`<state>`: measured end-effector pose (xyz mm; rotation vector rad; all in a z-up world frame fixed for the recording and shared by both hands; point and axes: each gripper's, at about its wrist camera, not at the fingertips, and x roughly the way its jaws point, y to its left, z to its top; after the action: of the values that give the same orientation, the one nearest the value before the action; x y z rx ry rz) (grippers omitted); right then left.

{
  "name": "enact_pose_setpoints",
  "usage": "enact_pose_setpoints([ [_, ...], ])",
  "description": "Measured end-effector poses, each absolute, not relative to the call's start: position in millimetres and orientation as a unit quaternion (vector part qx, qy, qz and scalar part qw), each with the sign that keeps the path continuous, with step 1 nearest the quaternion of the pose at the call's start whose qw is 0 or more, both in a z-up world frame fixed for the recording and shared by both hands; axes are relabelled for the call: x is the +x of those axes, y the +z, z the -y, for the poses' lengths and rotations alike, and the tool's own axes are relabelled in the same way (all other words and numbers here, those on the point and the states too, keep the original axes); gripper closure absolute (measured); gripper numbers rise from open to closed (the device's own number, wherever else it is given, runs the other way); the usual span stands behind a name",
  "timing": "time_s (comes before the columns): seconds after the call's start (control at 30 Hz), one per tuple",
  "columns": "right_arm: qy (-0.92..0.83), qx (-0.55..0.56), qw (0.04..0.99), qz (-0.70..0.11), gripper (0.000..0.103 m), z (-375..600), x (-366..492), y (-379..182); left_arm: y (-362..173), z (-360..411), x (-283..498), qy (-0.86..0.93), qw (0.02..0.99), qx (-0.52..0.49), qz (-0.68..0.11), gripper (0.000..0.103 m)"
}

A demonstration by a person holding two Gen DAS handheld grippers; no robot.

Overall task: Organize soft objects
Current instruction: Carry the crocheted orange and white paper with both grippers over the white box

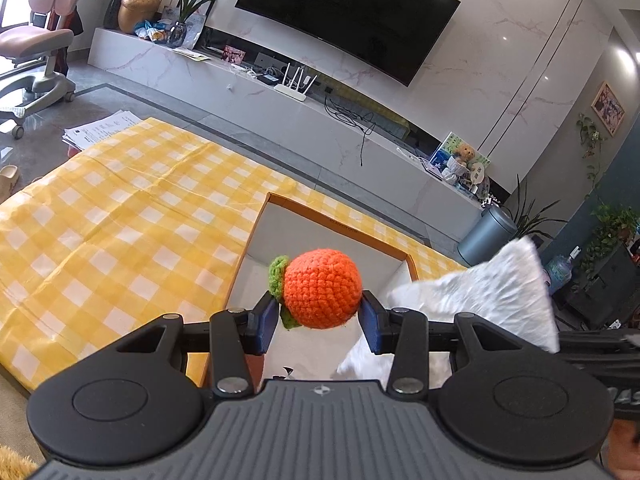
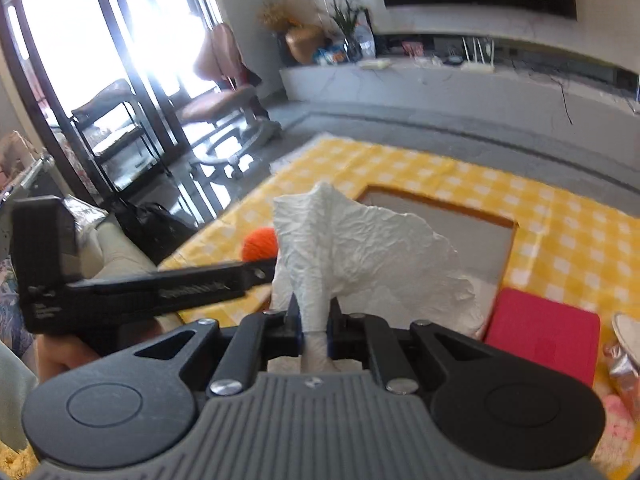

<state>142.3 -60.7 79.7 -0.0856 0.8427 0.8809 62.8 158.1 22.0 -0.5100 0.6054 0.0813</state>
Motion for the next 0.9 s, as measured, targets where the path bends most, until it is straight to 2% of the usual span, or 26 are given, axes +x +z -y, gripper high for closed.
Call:
enact_pose_setpoints([
  [0.13, 0.358, -0.095, 0.832, -0.413, 0.095, 61.1, 152.5, 61.4, 20.4, -155.6, 64.6, 0.039, 0.922, -0.244, -0.299, 0.054],
  [0.43, 0.317, -0.108, 0.831, -0.444, 0.095, 41.2, 174.0, 0.6, 13.2, -144.9, 71.6, 0.04, 0.921, -0.226, -0.315, 0.054],
  [0.77, 0.285, -0.167, 0.848, -0.414, 0.092, 35.4, 172.2, -34.7, -0.2, -141.1, 82.4, 0.041, 0.918, -0.219, -0.327, 0.054],
  [0.8, 0.287, -0.168, 0.851, -0.406, 0.088, 36.7, 170.8, -34.3, -0.5, -140.3, 82.7, 0.035, 0.92, -0.221, -0.322, 0.054],
  [0.9, 0.299, -0.177, 0.864, -0.363, 0.056, 39.7, 160.8, -33.0, 0.6, -136.8, 83.7, 0.018, 0.923, -0.223, -0.313, 0.054],
])
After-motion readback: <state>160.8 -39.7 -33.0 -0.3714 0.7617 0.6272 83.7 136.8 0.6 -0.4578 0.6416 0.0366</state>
